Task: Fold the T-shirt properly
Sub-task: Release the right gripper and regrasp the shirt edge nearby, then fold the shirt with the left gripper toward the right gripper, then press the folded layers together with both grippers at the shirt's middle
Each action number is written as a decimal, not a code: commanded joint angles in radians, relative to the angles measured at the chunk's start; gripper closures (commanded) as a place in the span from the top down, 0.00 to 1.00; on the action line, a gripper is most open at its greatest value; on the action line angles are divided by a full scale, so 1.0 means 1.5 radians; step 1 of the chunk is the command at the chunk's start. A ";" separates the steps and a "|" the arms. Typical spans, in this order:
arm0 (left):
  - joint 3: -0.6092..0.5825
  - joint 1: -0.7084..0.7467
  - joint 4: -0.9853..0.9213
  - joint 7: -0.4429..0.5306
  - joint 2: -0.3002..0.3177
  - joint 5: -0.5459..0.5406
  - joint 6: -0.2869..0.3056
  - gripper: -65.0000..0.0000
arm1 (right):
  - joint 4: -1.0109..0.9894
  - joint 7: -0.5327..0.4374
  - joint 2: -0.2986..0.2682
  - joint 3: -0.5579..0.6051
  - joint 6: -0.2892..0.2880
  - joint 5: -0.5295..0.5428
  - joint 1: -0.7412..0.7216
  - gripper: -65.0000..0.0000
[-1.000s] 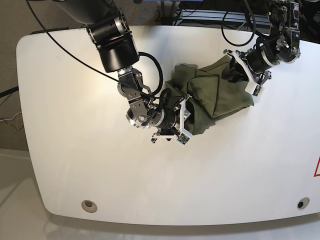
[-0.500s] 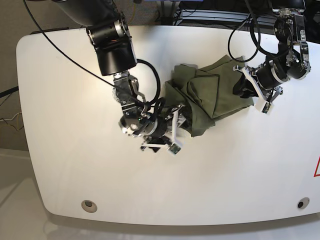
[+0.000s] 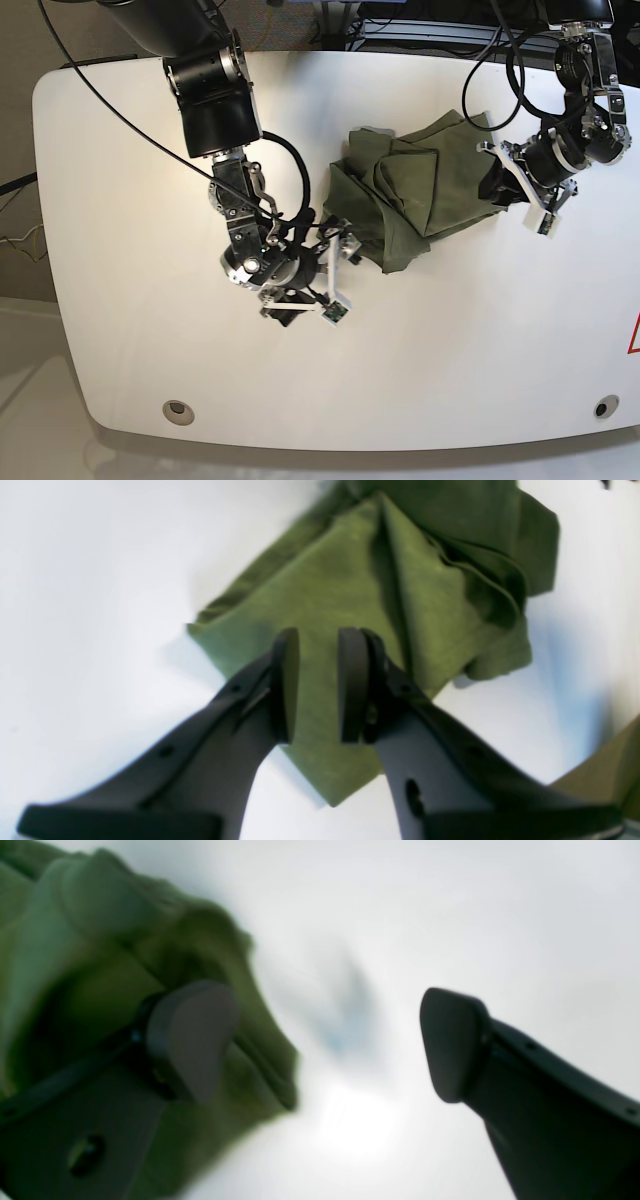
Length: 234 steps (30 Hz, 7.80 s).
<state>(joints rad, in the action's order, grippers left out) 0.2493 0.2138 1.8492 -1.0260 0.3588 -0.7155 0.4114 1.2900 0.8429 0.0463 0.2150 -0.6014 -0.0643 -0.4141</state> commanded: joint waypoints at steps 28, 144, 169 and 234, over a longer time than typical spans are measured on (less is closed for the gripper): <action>0.022 -0.006 0.008 0.010 0.031 0.054 0.002 0.18 | 0.023 0.098 0.030 -0.003 0.057 0.006 0.021 0.87; -0.106 -0.157 -0.364 0.151 -0.078 0.338 0.003 0.18 | 0.236 0.260 0.068 -0.005 0.051 0.011 0.093 0.00; -0.197 -0.169 -0.532 0.287 -0.079 0.338 0.002 0.18 | 0.288 0.253 0.074 0.053 0.049 0.109 0.088 0.00; -0.224 -0.205 -0.550 0.284 -0.121 0.339 0.001 0.18 | 0.038 0.063 0.074 0.059 0.052 0.326 0.025 0.00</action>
<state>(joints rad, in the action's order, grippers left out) -0.0658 -0.1360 1.0695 -0.3679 0.1833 -0.3267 0.4309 1.3499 0.9714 0.1467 0.3023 -0.5163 0.4007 -0.3504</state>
